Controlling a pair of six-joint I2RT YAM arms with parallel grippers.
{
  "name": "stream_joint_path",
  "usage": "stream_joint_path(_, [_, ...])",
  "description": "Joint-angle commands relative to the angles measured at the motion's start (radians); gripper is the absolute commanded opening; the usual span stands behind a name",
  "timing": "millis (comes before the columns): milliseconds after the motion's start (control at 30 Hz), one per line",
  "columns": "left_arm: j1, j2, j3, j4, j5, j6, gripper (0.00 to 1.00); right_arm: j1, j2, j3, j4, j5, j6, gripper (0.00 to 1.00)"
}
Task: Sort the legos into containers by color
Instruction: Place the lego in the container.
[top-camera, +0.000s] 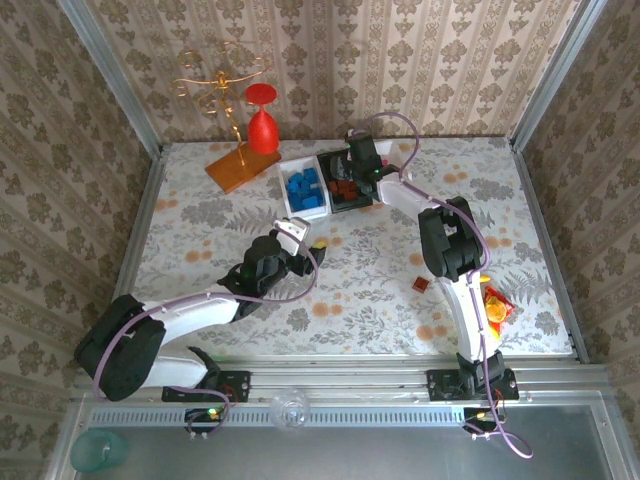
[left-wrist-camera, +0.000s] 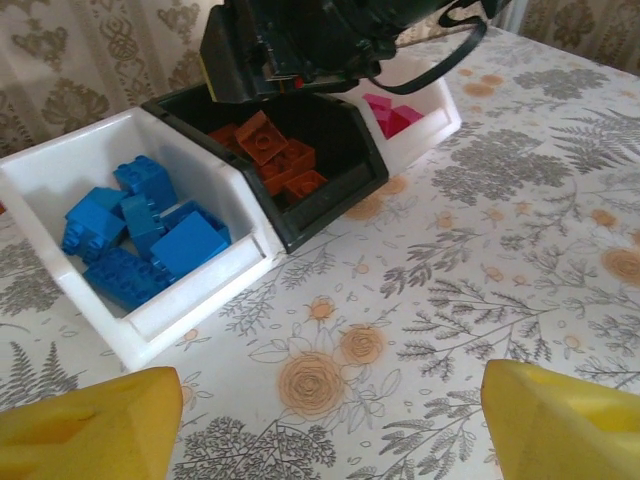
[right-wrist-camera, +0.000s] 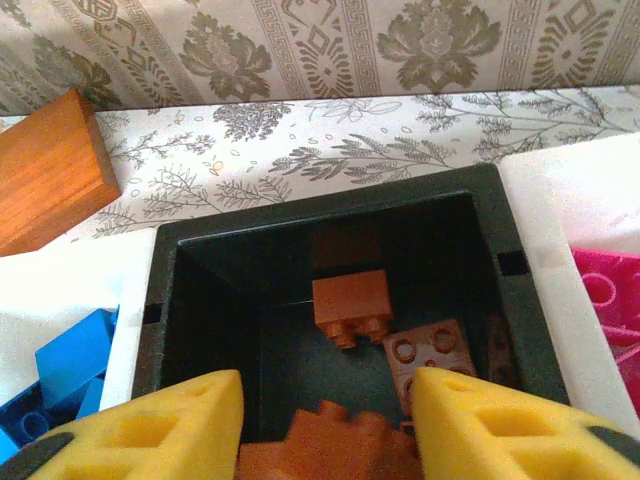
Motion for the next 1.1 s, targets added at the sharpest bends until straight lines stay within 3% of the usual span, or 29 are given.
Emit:
stream_joint_path(0, [0.009,0.0,-0.012,0.026,-0.079,-0.024,0.81,0.004,-0.037,0.018,-0.012,0.004,-0.023,0.53])
stream_joint_path(267, [0.009,0.026,-0.017,0.075,-0.041,-0.009,0.81,0.003,-0.202,-0.131,-0.015,-0.047,-0.04,0.6])
stream_joint_path(767, [0.006,0.081,0.018,0.108,0.399,0.052,0.79,-0.044,-0.741,-0.772,-0.243,0.042,-0.062,0.83])
stream_joint_path(1067, [-0.016,0.16,0.038,0.144,0.541,0.082,0.76,-0.076,-0.904,-1.016,-0.329,0.08,0.075,0.88])
